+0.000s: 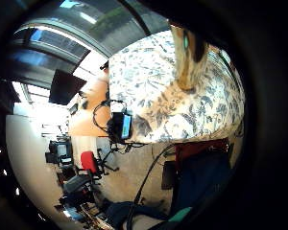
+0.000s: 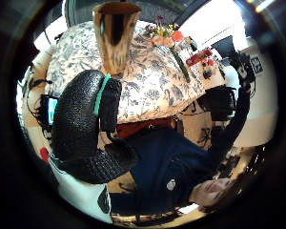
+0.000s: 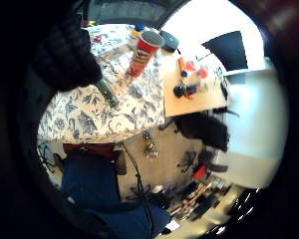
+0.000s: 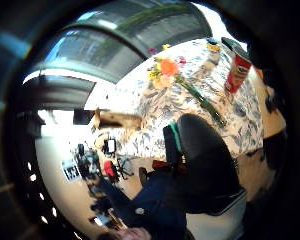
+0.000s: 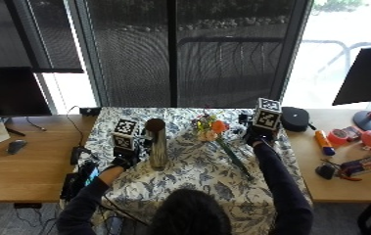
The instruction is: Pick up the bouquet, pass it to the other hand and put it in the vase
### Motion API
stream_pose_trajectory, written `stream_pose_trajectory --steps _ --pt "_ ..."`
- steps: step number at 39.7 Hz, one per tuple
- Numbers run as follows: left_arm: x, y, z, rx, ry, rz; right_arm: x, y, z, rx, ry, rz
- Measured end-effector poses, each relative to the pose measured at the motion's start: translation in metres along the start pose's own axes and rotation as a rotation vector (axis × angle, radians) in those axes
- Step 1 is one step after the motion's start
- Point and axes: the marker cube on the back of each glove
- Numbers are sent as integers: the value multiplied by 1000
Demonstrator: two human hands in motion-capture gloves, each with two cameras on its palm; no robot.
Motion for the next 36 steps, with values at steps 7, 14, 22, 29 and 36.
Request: stream_pose_trajectory --steps 7,14,22,29,36 --pt "17 3 -6 40 -44 43 4 -19 8 -24 -126 172" --pt "30 3 0 79 -56 89 4 -39 36 -15 -150 229" --pt "40 13 10 79 -50 135 9 -57 90 -113 -229 281" --pt "39 12 18 62 -49 145 6 -57 136 -380 -295 362" --pt "34 13 17 58 -44 138 16 -93 183 -177 -223 425"
